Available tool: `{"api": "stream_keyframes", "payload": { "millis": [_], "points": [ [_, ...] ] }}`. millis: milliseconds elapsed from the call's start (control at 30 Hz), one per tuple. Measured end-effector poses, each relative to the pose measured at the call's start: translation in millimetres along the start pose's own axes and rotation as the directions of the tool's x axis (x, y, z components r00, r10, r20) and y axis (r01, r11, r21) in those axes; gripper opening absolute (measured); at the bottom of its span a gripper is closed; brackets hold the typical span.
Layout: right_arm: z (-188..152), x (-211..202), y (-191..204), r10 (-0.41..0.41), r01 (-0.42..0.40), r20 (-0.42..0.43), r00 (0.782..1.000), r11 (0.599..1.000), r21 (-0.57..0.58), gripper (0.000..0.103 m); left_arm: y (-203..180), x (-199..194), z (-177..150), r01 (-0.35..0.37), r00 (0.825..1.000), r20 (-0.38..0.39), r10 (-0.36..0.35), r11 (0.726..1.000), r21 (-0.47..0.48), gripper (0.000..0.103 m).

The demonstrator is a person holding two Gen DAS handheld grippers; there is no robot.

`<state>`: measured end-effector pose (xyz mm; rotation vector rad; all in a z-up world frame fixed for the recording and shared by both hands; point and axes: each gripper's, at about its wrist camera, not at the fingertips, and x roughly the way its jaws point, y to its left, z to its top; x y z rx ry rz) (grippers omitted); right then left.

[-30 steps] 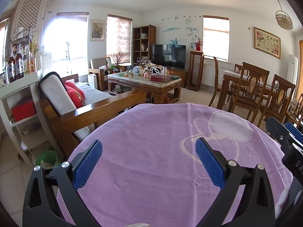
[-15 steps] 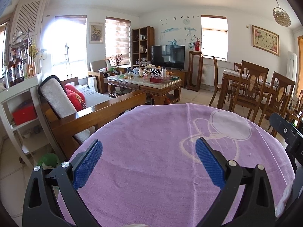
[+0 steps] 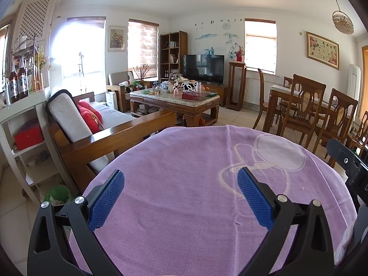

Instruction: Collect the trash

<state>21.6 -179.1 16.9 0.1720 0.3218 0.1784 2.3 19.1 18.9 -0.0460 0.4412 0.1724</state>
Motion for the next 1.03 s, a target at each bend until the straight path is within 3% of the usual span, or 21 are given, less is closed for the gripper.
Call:
{"api": "stream_keyframes", "payload": {
  "millis": [1033],
  "points": [
    [0.0, 0.2, 5.6, 0.001, -0.001, 0.001, 1.0, 1.0, -0.007, 0.098, 2.7, 1.5, -0.6, 0.002, 1.0, 0.001, -0.002, 1.0, 0.0, 0.098]
  ]
}}
